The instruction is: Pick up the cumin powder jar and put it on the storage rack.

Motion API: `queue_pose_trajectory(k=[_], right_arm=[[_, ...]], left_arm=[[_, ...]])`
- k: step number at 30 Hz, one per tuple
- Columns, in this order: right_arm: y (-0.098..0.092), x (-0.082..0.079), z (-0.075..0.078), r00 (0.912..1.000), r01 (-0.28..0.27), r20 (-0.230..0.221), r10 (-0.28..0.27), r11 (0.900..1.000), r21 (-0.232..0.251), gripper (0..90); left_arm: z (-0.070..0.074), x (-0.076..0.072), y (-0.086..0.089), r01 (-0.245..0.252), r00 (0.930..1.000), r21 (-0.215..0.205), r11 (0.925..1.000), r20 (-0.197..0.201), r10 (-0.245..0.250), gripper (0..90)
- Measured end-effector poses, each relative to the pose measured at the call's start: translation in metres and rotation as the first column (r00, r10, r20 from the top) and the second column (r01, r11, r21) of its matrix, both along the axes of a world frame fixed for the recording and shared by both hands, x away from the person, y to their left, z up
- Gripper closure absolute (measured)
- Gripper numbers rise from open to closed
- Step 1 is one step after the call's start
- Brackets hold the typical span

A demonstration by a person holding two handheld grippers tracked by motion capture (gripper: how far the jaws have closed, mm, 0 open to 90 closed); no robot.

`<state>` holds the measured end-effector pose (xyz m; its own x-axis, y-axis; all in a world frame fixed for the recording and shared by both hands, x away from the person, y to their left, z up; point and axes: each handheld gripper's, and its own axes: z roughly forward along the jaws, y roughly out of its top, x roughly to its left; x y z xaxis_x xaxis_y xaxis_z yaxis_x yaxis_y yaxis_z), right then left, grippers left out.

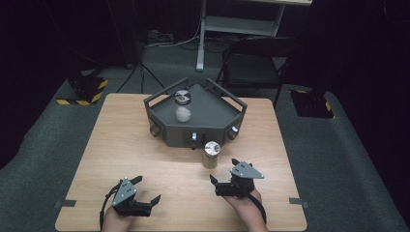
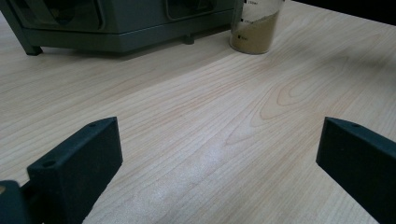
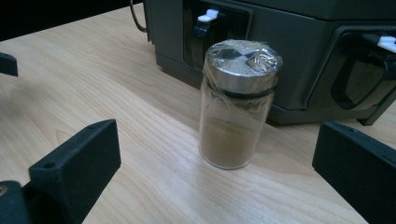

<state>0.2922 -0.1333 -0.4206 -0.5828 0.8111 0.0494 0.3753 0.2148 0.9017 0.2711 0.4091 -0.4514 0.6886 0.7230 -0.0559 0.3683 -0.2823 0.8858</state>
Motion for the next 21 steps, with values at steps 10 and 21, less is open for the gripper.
queue_pose_trajectory(k=[10,21], right_arm=[[0.010,0.019,-0.001,1.0000,0.003,-0.004,-0.003,1.000,-0.001,0.8],[0.016,0.035,-0.005,0.9997,0.019,-0.016,-0.019,1.000,-0.004,1.6]], left_arm=[[0.000,0.001,0.000,0.004,1.0000,0.003,1.0000,0.000,-0.004,0.4],[0.001,0.001,0.000,0.006,1.0000,0.005,1.0000,0.000,-0.006,0.4]])
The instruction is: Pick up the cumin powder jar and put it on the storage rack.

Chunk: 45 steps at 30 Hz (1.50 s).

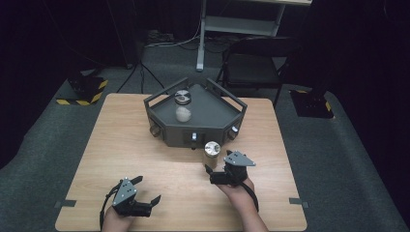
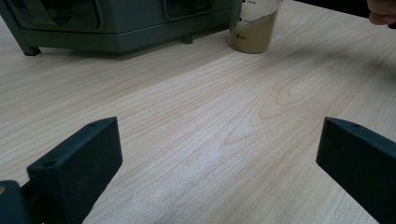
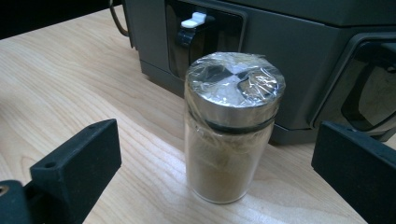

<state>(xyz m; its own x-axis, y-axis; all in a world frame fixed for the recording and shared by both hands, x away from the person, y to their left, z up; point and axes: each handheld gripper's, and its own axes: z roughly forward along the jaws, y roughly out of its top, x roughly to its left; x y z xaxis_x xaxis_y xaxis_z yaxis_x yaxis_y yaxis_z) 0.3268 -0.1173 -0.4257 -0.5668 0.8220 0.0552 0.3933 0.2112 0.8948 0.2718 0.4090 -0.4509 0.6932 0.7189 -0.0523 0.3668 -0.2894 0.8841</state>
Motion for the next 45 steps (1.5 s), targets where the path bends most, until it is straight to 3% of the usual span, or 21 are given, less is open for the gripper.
queue_pose_trajectory(k=[11,18,34,45], right_arm=[[0.002,0.014,-0.005,1.0000,-0.004,-0.005,0.004,1.000,0.002,10.5],[0.005,0.019,-0.010,0.9999,-0.002,0.016,0.002,1.000,0.006,16.2],[0.011,0.021,-0.028,0.9970,0.029,0.070,-0.033,0.998,0.063,31.6],[0.013,0.018,-0.032,0.9945,0.040,0.093,-0.049,0.995,0.087,34.7]], left_arm=[[0.000,0.001,0.000,0.002,1.0000,0.001,1.0000,-0.003,-0.002,0.5],[0.000,0.000,0.000,0.001,1.0000,0.003,1.0000,0.002,-0.001,0.5],[0.000,0.000,0.000,0.000,1.0000,0.003,1.0000,0.001,0.000,0.5],[0.000,0.000,0.000,0.001,1.0000,-0.001,1.0000,0.002,-0.001,0.5]])
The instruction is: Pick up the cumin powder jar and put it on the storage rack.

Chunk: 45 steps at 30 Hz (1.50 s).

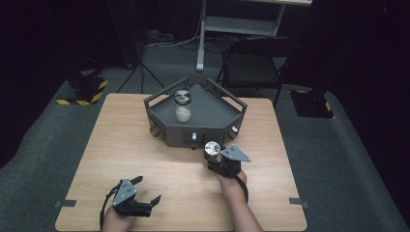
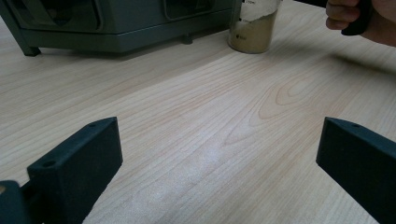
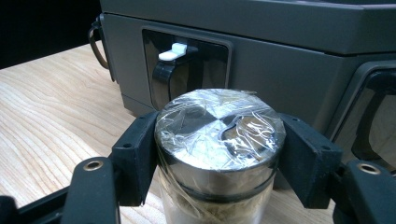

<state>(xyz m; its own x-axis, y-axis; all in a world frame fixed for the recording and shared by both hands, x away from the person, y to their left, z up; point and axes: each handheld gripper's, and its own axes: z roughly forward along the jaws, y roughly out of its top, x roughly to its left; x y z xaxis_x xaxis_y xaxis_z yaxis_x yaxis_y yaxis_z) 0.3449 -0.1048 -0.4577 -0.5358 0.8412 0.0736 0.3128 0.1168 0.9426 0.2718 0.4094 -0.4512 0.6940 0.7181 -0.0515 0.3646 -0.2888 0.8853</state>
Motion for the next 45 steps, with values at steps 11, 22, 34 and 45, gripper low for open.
queue_pose_trajectory(k=[11,22,34,45], right_arm=[[0.002,-0.001,0.001,1.0000,0.004,0.005,-0.004,1.000,-0.004,34.9],[-0.002,-0.005,0.007,0.9999,0.002,0.014,-0.002,1.000,-0.005,34.9],[-0.006,-0.017,0.017,0.9990,-0.005,0.043,0.006,1.000,-0.009,34.9],[-0.012,-0.033,0.034,0.9973,0.002,0.073,-0.001,1.000,-0.014,34.9]], left_arm=[[0.000,0.000,0.000,-0.001,1.0000,-0.004,1.0000,-0.003,0.001,0.4],[0.000,0.001,0.000,0.000,1.0000,-0.003,1.0000,-0.004,0.000,0.4],[0.000,0.001,0.000,0.004,1.0000,-0.002,1.0000,-0.005,-0.004,0.4],[0.000,0.001,0.001,0.005,1.0000,-0.002,1.0000,-0.006,-0.005,0.4]])
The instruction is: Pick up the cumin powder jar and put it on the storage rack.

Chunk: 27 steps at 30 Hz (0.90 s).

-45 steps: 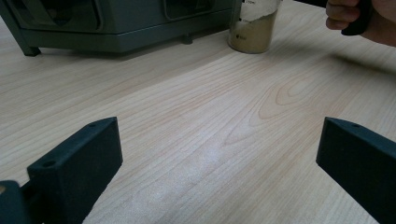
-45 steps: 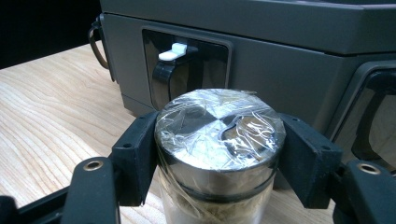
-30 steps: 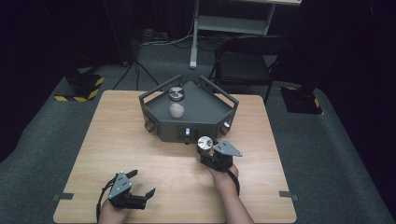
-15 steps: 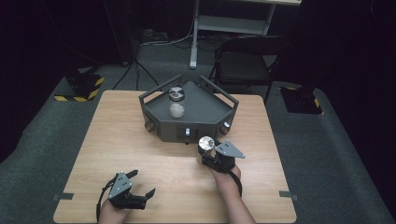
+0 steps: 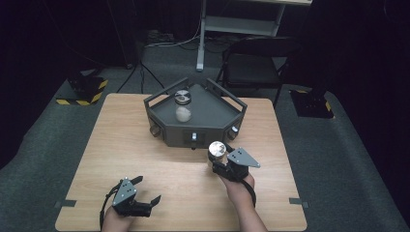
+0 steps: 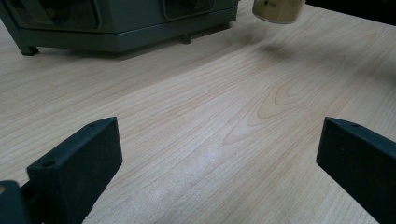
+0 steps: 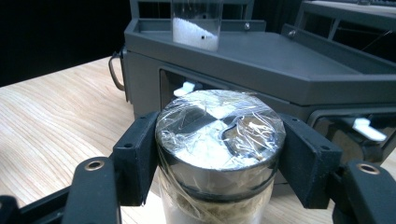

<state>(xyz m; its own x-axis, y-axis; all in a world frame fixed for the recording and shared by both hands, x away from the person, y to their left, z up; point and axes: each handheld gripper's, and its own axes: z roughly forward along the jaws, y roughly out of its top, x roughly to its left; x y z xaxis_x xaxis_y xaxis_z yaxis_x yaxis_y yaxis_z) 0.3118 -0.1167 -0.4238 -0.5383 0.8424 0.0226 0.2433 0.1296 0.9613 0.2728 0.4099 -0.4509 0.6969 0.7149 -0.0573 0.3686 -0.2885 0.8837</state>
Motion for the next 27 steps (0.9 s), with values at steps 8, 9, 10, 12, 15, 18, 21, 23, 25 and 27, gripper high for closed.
queue_pose_trajectory(k=[8,9,10,12,15,18,21,23,25,27], right_arm=[[-0.002,-0.008,0.018,0.9994,-0.013,0.032,0.012,1.000,0.010,34.9],[-0.003,-0.008,0.021,0.9992,-0.014,0.037,0.014,1.000,0.011,34.9],[-0.003,-0.009,0.023,0.9990,-0.015,0.042,0.015,1.000,0.011,34.9],[-0.004,-0.008,0.028,0.9989,-0.020,0.043,0.019,1.000,0.018,34.9],[-0.005,-0.008,0.035,0.9986,-0.019,0.050,0.018,1.000,0.020,34.9],[-0.007,-0.008,0.042,0.9986,-0.018,0.051,0.016,1.000,0.024,34.9],[-0.007,-0.007,0.050,0.9985,-0.013,0.053,0.013,1.000,0.017,34.9],[-0.008,-0.005,0.055,0.9986,-0.014,0.051,0.013,1.000,0.016,34.9],[-0.008,-0.004,0.060,0.9986,-0.014,0.052,0.013,1.000,0.015,34.9],[-0.009,-0.001,0.065,0.9987,-0.015,0.050,0.014,1.000,0.016,34.9]], left_arm=[[0.000,0.001,0.000,0.004,1.0000,0.001,1.0000,-0.002,-0.004,0.5],[0.000,0.001,0.000,0.004,1.0000,0.001,1.0000,-0.002,-0.004,0.5],[0.000,0.001,0.000,0.006,1.0000,0.002,1.0000,-0.001,-0.006,0.5],[0.000,0.001,0.000,0.007,1.0000,0.002,1.0000,-0.002,-0.007,0.5],[0.000,0.001,0.001,0.008,1.0000,0.000,1.0000,-0.003,-0.008,0.5],[0.000,0.002,0.001,0.009,1.0000,0.000,1.0000,-0.003,-0.009,0.5],[0.000,0.002,0.001,0.008,1.0000,-0.001,1.0000,-0.004,-0.009,0.5],[0.000,0.002,0.001,0.009,1.0000,-0.004,1.0000,-0.005,-0.009,0.5],[0.000,0.002,0.002,0.009,0.9999,-0.005,0.9999,-0.005,-0.009,0.5],[0.000,0.002,0.002,0.009,0.9999,-0.006,0.9999,-0.005,-0.009,0.5]])
